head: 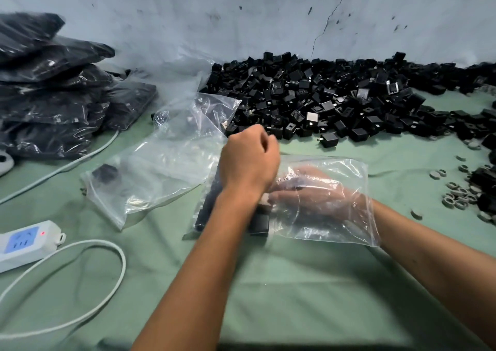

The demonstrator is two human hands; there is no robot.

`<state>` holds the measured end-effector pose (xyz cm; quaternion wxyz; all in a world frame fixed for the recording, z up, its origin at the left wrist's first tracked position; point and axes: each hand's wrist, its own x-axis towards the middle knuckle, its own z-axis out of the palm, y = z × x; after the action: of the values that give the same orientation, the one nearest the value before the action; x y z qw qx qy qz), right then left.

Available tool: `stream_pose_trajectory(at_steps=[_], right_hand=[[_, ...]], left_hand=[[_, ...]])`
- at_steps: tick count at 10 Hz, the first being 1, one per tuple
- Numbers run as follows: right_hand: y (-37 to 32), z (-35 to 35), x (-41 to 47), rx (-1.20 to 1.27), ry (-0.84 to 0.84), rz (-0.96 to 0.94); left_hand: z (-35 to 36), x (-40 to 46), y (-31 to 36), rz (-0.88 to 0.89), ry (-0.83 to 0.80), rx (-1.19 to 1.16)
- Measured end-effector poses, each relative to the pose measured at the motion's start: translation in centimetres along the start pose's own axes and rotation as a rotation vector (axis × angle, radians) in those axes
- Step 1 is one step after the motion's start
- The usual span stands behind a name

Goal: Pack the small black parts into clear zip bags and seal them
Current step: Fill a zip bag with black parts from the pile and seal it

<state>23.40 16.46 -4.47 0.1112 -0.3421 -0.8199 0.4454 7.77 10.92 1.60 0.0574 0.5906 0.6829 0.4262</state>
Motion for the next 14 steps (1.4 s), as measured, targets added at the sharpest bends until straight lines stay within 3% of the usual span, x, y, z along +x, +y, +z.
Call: stream_pose_trajectory(at_steps=[2,3,7,9,11,13,14], right_hand=[[0.0,0.2,0.3,0.093,0.053,0.002],[-0.6,0.2,0.3,0.070,0.059,0.005],[-0.5,0.4,0.2,-0.270,0.009,-0.047],[-2.0,0.9,-0.7,-0.178,0.122,-0.131],[-2.5,0.7,-0.1,-0.304,0.141,-0.190],[-1.8,0.4,-0.6,-0.176,0.091,-0.103],[-2.0,0.8,-0.5,-0.099,0.148,-0.099]], left_hand=[[-2.7,1.1,-4.9,-0.110,0.009,0.127],[-3.0,0.6,-5.9,-0.090,-0.078,0.140],[-2.4,-0.5,-5.9,0.052,-0.129,0.199],[-1.4,-0.9,-5.9,0.086,-0.129,0.238],[-0.6,-1.7,-5.5,0.136,-0.151,0.307],[-0.5,-2.0,-5.5,0.139,-0.262,0.311],[0.0,-2.6,-5.5,0.084,-0.394,0.372]])
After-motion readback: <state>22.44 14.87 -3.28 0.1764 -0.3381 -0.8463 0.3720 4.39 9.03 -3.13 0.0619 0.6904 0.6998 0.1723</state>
